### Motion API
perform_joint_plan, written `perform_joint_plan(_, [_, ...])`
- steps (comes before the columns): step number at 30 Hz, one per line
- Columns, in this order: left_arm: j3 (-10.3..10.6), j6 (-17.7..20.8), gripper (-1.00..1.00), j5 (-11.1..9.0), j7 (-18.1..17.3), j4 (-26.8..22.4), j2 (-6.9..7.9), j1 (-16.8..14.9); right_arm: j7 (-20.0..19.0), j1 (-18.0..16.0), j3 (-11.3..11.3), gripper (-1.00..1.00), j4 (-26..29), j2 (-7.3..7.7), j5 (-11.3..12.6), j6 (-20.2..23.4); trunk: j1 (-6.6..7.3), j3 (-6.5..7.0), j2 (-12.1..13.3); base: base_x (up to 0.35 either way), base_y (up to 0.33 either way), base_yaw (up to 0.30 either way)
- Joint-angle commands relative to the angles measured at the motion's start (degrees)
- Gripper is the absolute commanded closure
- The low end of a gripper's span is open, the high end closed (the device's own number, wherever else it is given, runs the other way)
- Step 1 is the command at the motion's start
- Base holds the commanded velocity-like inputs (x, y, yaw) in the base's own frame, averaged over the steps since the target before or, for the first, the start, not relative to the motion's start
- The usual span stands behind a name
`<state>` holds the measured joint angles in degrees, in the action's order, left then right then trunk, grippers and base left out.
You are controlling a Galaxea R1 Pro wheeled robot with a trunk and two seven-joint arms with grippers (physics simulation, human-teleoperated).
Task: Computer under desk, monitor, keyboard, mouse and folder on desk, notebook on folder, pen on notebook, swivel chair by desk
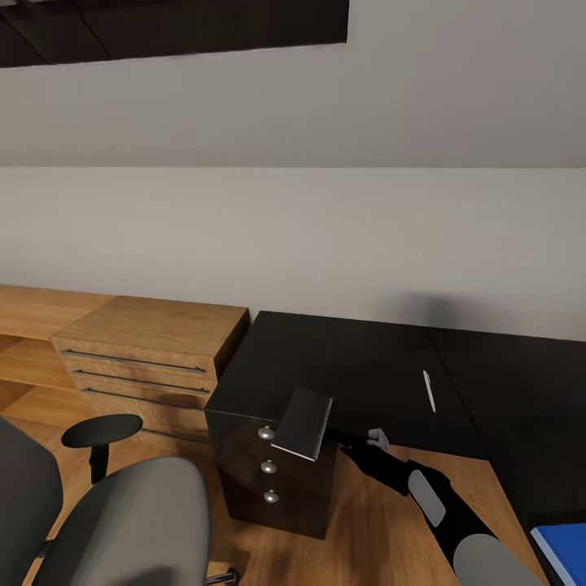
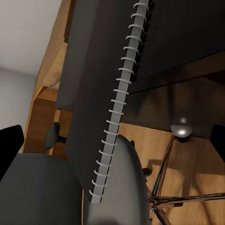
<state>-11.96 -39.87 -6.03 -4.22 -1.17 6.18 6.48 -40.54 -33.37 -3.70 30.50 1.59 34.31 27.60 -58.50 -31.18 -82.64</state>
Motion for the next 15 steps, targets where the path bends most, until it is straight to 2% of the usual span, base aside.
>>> perform_joint_plan(1, [0.0,0.0,-1.00,-0.6,-0.4,-0.1,0.01,0.0,-0.1,0.0,-0.1,-1.00,0.0,-0.03,0.3,0.5,0.00,-0.04,0.0,0.000,0.000,0.000])
perform_joint_plan(5, [0.0,0.0,-1.00,-0.6,-0.4,-0.1,0.02,0.0,0.1,0.0,-0.2,-1.00,0.0,-0.25,0.3,0.6,0.00,-0.06,0.0,0.000,0.000,0.032])
perform_joint_plan(15, [0.0,0.0,-1.00,-0.6,-0.4,-0.1,0.02,0.0,0.0,0.0,-0.3,-1.00,0.0,-0.15,0.3,0.5,0.00,-0.23,0.0,0.000,0.000,0.099])
